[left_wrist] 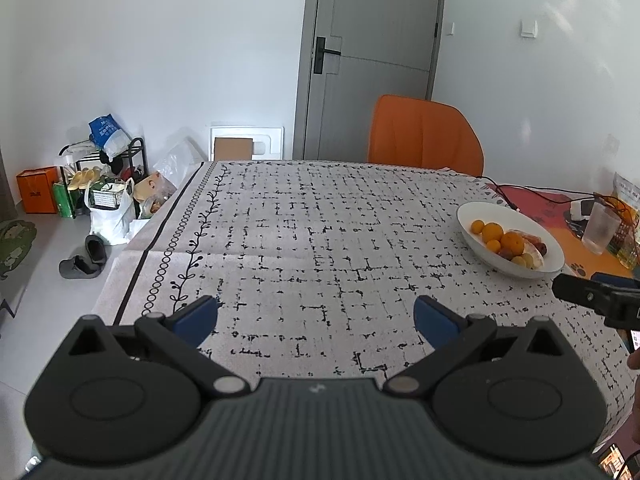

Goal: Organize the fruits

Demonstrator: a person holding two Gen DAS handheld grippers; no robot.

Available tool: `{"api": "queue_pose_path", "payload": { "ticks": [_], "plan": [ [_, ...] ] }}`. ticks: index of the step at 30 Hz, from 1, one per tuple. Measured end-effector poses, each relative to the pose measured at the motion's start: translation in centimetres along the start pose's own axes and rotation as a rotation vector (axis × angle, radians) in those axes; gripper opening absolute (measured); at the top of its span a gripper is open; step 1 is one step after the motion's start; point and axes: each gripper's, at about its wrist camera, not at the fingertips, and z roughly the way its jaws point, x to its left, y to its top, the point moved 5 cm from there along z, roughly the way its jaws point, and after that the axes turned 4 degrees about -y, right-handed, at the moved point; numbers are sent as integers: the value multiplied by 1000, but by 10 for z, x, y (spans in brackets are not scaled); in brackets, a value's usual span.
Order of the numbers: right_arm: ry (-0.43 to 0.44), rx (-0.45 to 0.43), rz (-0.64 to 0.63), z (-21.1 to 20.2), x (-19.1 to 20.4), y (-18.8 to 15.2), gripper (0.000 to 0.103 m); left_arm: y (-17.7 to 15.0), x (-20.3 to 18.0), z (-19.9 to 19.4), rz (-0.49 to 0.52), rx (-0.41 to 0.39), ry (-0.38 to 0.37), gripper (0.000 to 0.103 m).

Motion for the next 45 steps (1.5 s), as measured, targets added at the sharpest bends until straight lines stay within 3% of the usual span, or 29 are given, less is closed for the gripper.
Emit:
{"api": "queue_pose_path", "payload": {
  "ticks": [45],
  "plan": [
    [-1,18,-2,3,5,-4,103,-4,4,5,-2,13,8,103]
  ]
}}
